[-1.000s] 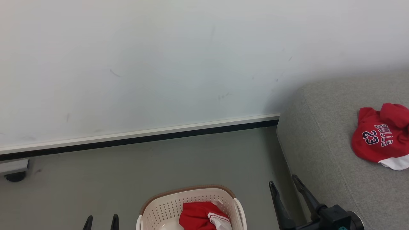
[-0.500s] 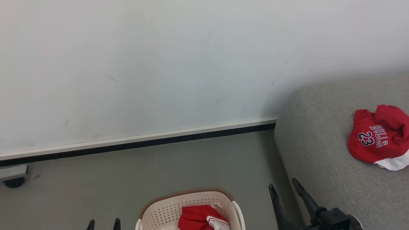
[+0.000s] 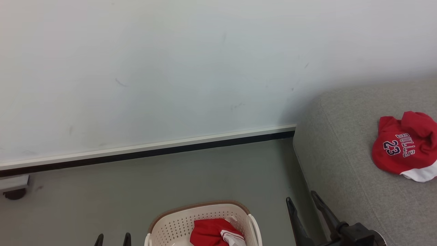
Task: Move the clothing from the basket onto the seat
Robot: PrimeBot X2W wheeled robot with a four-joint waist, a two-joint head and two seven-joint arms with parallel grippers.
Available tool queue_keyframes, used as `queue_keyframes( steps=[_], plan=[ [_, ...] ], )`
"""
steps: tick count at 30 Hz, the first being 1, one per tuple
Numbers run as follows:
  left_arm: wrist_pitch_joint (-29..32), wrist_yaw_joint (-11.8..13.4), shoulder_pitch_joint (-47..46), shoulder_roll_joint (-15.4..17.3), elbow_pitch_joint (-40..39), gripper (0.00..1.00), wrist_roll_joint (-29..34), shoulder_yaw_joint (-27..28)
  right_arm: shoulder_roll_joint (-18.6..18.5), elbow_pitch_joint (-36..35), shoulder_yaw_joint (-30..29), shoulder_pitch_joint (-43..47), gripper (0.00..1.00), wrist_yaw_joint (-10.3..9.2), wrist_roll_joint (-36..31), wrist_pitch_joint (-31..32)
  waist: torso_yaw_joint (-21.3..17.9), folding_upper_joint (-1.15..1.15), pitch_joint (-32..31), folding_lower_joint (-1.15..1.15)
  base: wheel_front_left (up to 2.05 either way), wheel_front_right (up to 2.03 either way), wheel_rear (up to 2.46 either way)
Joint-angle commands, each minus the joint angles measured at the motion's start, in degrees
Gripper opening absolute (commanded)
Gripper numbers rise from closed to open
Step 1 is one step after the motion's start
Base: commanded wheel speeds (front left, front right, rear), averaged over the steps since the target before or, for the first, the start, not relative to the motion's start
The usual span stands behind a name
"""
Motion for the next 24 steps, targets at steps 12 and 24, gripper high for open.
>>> queue_keyframes(
  steps=[12, 24],
  plan=[
    [-0.3, -2.0, -1.4, 0.0, 3.5, 1.00, 3.8, -1.3, 0.1, -1.5, 0.7, -1.6, 1.00, -0.04, 0.9, 0.0, -2.0, 0.00, 3.2, 0.00, 0.00, 0.00, 0.00],
    [-0.3, -5.7, -15.2, 3.7, 16.2, 1.00, 8.8, -9.7, 0.6, -6.4, 1.0, -10.5, 1.00, -0.04, 0.0, 0.0, -7.5, 0.00, 17.7, 0.00, 0.00, 0.00, 0.00]
  ],
)
